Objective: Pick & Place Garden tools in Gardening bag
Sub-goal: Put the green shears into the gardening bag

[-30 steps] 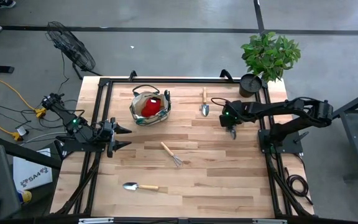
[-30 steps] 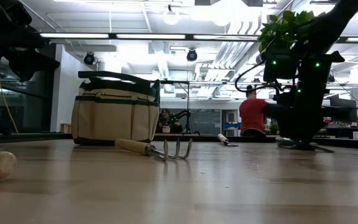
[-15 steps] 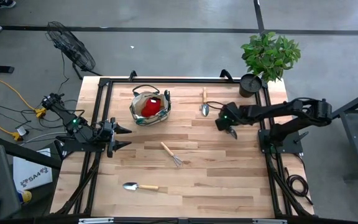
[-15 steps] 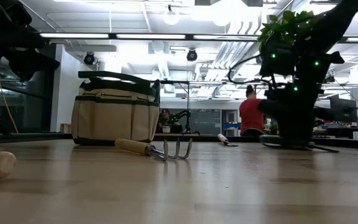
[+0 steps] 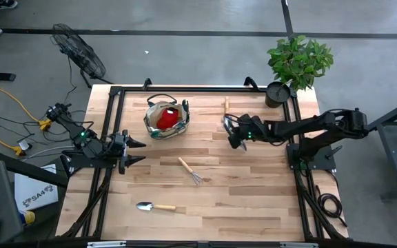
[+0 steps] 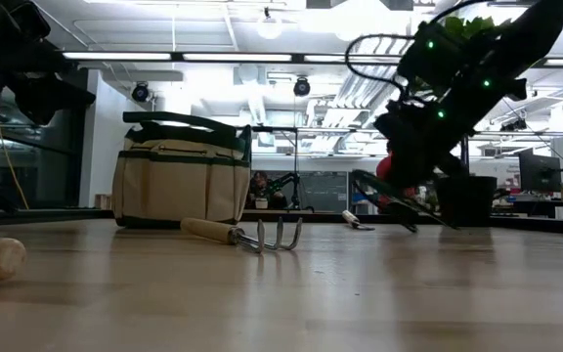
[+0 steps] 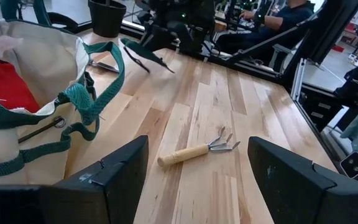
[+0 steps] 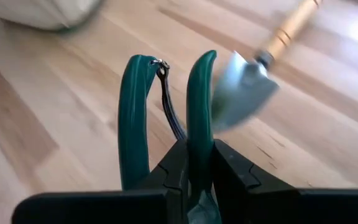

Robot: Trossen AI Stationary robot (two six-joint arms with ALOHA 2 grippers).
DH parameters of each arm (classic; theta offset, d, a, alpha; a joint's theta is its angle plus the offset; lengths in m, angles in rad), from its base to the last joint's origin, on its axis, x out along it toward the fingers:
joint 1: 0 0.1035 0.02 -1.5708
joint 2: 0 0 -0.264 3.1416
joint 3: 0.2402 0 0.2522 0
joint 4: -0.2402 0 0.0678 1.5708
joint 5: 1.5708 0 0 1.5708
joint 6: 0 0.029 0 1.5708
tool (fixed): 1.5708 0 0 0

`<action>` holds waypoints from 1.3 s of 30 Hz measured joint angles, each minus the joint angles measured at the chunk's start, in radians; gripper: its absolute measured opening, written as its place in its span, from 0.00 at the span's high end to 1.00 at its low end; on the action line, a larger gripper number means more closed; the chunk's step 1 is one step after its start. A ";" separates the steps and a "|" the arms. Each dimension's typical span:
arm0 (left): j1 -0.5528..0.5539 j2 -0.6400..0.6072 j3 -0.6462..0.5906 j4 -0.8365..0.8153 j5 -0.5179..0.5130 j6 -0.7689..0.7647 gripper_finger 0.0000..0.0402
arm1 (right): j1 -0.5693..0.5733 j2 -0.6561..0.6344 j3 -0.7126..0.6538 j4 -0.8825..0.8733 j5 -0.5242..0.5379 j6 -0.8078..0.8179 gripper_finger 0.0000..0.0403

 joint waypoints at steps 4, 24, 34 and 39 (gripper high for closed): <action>0.000 0.000 0.000 -0.001 0.004 0.000 0.33 | 0.016 0.000 0.000 0.073 0.001 -0.044 0.91; 0.000 0.003 0.000 0.221 -0.185 -0.033 0.33 | 0.120 -0.002 0.001 0.598 -0.118 -0.308 0.91; 0.000 0.147 0.000 0.571 -0.090 0.279 0.33 | 0.118 -0.002 0.003 0.797 -0.274 -0.368 0.91; 0.001 0.273 0.000 0.752 -0.079 0.396 0.33 | 0.118 -0.002 0.003 0.840 -0.281 -0.384 0.91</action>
